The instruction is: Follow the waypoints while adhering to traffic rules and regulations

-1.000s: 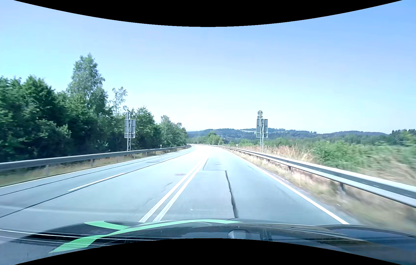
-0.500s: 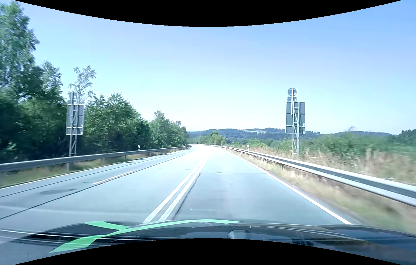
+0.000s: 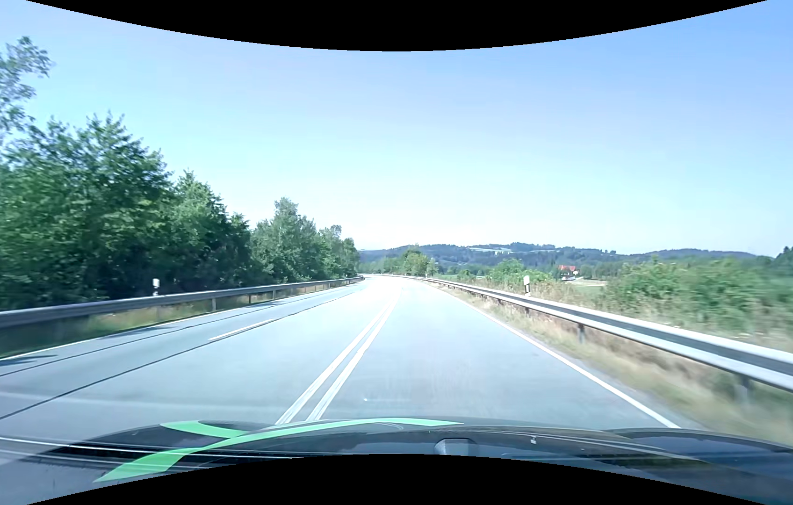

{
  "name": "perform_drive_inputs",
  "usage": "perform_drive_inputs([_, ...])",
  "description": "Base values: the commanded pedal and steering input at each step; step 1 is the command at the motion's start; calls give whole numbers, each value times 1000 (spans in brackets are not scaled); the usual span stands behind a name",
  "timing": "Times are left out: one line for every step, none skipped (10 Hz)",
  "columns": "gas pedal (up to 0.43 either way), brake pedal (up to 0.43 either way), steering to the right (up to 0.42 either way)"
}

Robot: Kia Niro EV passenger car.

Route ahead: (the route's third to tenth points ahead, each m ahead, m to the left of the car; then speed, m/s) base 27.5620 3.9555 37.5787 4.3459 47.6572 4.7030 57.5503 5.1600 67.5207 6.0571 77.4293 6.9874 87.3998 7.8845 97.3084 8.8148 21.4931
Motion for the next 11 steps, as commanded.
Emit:
perform_drive_inputs([157,0,-6])
perform_drive_inputs([169,0,-6])
perform_drive_inputs([157,0,-6])
perform_drive_inputs([150,0,-6])
perform_drive_inputs([138,0,-6])
perform_drive_inputs([138,0,-7])
perform_drive_inputs([150,0,-8])
perform_drive_inputs([177,0,-8])
perform_drive_inputs([177,0,-8])
perform_drive_inputs([177,0,-8])
perform_drive_inputs([177,0,-8])
